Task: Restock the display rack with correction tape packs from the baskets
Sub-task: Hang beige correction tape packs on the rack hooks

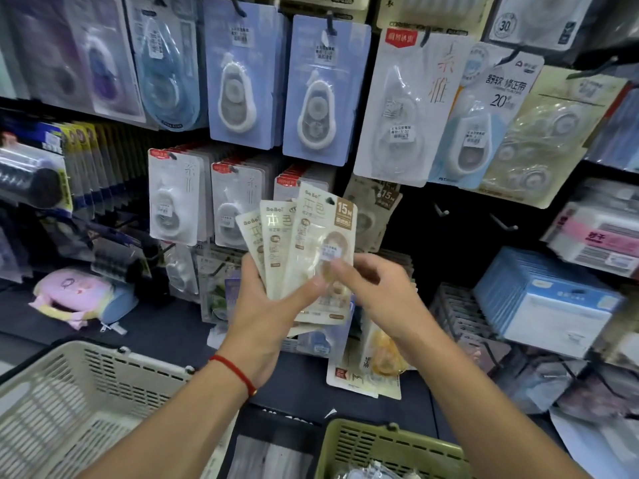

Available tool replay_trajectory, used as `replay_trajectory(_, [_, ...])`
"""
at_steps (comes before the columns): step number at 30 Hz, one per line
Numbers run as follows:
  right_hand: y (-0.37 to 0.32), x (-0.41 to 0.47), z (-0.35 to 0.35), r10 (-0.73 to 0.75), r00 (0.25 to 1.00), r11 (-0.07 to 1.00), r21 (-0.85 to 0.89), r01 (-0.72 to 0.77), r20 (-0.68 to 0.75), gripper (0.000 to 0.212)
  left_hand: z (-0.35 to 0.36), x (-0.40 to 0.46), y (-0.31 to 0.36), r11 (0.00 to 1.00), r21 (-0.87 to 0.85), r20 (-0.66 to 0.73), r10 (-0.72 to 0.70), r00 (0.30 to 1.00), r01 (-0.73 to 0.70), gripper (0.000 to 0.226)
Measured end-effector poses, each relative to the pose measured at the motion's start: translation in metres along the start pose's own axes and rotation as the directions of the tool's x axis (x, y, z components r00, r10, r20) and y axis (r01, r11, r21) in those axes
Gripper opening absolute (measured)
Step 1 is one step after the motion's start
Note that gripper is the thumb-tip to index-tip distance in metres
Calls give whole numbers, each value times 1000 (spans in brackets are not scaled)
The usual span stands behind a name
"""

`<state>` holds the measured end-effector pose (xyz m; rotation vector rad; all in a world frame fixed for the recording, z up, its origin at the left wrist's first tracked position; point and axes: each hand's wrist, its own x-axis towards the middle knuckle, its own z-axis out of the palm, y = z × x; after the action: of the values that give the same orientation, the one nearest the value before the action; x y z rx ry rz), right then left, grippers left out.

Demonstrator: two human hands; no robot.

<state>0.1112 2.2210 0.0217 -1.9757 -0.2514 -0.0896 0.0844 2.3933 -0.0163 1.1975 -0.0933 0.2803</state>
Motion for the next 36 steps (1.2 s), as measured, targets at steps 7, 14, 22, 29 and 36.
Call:
replay_trajectory(7, [3, -1, -5, 33, 994, 961, 276, -4, -100, 46, 2, -1, 0, 975, -181, 30, -126, 992, 129, 60])
replay_trajectory(14, [13, 3, -22, 27, 949, 980, 197, 37, -314, 39, 1, 3, 4, 999, -22, -146, -34, 989, 31, 44])
replay_trajectory(22, [20, 11, -27, -55, 930, 998, 18, 66, -363, 48, -2, 2, 2, 984, 163, -192, 103, 976, -72, 46])
replay_trajectory(29, [24, 5, -9, -54, 987, 987, -156, 30, -152, 43, 0, 3, -6, 978, 182, -80, 120, 990, -103, 68])
replay_trajectory(36, [25, -4, 0, -84, 993, 984, 151, 96, -81, 28, 6, 3, -13, 994, 104, -10, 31, 999, -29, 72])
